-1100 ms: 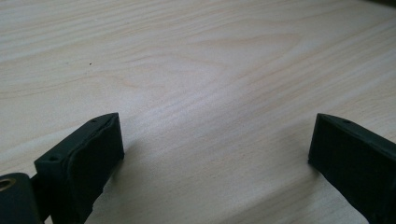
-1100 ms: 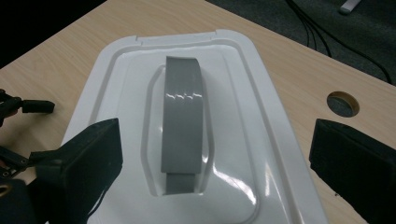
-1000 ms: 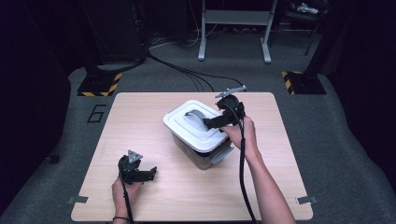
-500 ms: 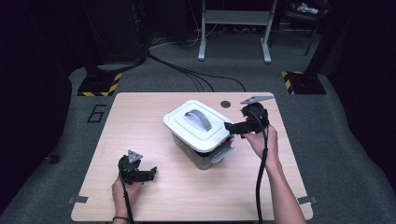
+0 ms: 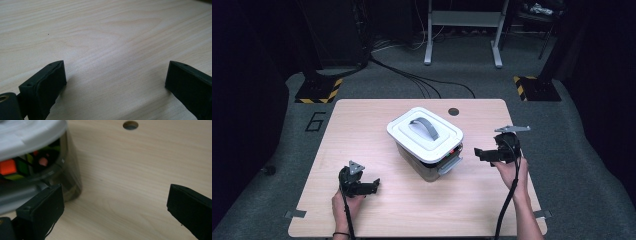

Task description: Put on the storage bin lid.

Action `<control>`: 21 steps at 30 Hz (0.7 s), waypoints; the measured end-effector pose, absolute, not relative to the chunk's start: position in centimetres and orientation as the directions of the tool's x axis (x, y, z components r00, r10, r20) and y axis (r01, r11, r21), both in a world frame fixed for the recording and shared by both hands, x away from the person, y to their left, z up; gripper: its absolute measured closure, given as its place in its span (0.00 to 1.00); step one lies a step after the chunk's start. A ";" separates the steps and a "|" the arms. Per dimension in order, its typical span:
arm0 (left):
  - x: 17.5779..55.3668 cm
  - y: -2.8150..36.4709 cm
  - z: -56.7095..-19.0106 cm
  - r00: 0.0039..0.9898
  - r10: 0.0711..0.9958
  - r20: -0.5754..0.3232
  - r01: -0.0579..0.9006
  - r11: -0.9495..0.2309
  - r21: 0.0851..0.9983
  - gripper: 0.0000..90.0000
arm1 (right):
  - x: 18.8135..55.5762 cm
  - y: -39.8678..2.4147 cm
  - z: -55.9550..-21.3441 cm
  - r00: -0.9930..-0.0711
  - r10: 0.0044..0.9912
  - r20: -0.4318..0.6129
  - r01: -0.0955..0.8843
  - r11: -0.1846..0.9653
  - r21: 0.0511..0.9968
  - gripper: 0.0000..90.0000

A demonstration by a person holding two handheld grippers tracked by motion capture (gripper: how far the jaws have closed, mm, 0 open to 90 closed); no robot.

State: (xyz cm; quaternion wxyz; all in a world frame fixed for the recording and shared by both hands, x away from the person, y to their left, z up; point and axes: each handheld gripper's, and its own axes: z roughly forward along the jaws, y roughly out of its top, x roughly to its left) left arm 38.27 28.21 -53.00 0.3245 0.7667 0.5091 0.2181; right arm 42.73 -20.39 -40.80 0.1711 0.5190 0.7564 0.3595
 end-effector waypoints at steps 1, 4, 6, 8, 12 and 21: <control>38.3 28.2 -53.0 0.387 0.922 0.004 0.639 -0.271 0.720 0.03 | 42.7 -20.7 -41.5 -0.396 0.911 0.117 0.669 0.200 0.716 0.00; 38.3 28.2 -53.0 0.387 0.922 0.005 0.639 -0.271 0.720 0.04 | 42.6 -21.3 -43.6 -0.375 0.917 0.135 0.694 0.181 0.697 0.00; 38.3 28.2 -53.0 0.386 0.922 0.004 0.639 -0.271 0.720 0.03 | 42.6 -21.7 -45.0 -0.362 0.920 0.150 0.711 0.168 0.683 0.00; 38.3 28.2 -53.0 0.386 0.922 0.005 0.639 -0.271 0.720 0.04 | 42.5 -21.9 -46.4 -0.352 0.922 0.160 0.723 0.160 0.672 0.00; 38.3 28.2 -53.0 0.386 0.922 0.004 0.639 -0.271 0.720 0.04 | 42.3 -22.1 -49.0 -0.330 0.928 0.173 0.750 0.146 0.646 0.00; 38.3 28.2 -53.0 0.386 0.922 0.004 0.639 -0.271 0.720 0.04 | 41.4 -22.6 -51.9 -0.290 0.947 0.138 0.728 0.125 0.674 0.00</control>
